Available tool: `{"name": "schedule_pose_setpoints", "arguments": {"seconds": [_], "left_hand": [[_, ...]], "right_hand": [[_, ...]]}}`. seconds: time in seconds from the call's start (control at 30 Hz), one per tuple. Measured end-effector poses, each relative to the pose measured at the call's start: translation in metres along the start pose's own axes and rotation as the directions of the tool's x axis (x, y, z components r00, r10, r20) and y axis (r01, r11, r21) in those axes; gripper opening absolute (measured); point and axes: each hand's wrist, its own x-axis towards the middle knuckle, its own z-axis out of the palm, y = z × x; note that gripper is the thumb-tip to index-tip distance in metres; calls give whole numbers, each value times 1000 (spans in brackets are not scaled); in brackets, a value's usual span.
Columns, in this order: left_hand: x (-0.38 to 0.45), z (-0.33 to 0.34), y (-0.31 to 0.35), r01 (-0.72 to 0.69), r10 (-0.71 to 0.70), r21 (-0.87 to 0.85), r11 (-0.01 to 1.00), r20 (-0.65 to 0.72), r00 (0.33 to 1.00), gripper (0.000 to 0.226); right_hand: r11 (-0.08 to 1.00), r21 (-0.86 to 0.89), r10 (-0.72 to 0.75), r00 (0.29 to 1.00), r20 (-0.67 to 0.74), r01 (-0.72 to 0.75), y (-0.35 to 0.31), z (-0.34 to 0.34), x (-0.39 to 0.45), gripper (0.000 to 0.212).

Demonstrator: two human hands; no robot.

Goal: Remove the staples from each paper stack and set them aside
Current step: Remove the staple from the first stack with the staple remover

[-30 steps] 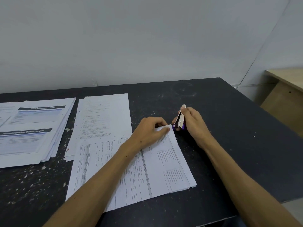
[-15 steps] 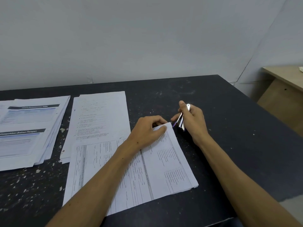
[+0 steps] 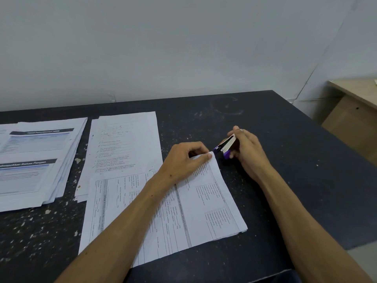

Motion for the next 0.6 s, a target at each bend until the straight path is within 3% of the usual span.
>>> {"name": "schedule_pose_setpoints", "arguments": {"seconds": [0.13, 0.3, 0.47, 0.6], "left_hand": [[-2, -1, 1, -8, 8, 8, 1000, 3, 1000, 7], [-1, 1, 1, -2, 2, 14, 1000, -15, 1000, 11], [1, 2, 1, 3, -2, 19, 1000, -31, 1000, 14], [1, 2, 0, -1, 2, 25, 1000, -34, 999, 14]], "right_hand": [[990, 137, 22, 999, 50, -29, 0, -4, 0, 39], [993, 106, -56, 996, 76, 47, 0, -6, -4, 36], [988, 151, 18, 998, 56, -27, 0, -5, -1, 37], [990, 141, -10, 998, 66, 0, 2, -6, -2, 38]]}}
